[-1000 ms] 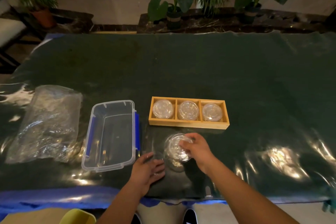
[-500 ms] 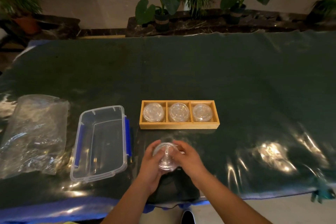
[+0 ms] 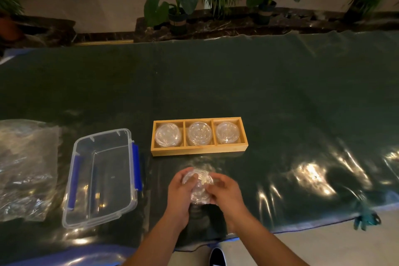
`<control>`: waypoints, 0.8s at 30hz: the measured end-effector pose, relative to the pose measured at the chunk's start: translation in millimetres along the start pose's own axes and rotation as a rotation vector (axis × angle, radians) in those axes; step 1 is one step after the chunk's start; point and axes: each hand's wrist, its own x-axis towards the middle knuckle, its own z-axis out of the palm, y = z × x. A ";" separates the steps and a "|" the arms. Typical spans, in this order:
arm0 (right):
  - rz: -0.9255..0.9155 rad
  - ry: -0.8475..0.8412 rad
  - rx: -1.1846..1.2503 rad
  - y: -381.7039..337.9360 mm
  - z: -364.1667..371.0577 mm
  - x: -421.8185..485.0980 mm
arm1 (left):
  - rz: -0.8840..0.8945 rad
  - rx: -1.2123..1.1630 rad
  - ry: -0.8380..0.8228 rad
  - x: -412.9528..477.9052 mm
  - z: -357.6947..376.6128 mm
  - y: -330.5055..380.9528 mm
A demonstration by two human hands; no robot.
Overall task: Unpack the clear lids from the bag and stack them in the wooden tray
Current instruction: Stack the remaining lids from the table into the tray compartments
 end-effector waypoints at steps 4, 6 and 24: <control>-0.016 0.076 0.034 -5.8 -15.6 6.1 | 0.015 0.076 -0.060 -0.4 6.1 0.4; -0.041 0.112 0.017 -11.0 -26.5 11.4 | 0.050 0.175 -0.067 2.0 3.6 4.8; -0.213 0.247 -0.286 -129.4 -74.1 162.1 | 0.043 1.741 -0.084 63.1 -34.9 11.3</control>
